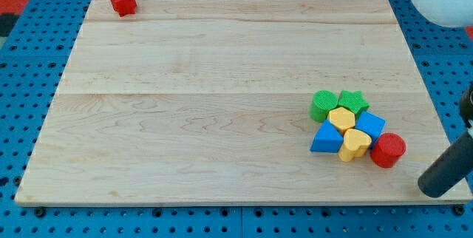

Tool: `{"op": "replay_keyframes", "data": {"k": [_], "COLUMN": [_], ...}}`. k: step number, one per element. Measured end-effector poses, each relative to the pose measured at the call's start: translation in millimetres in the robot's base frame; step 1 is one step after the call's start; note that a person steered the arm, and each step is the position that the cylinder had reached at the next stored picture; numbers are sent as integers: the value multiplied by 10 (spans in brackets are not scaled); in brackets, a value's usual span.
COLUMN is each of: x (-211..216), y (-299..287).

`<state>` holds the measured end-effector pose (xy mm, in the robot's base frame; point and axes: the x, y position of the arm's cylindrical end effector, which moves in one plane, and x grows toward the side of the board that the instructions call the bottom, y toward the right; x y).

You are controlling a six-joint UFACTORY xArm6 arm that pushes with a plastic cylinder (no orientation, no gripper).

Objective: Push the red circle into the red star

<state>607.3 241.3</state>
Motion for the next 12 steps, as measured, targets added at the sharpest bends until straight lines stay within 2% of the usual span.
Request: {"op": "replay_keyframes", "data": {"k": [5, 12], "x": [-498, -1091], "y": [-318, -2006]}}
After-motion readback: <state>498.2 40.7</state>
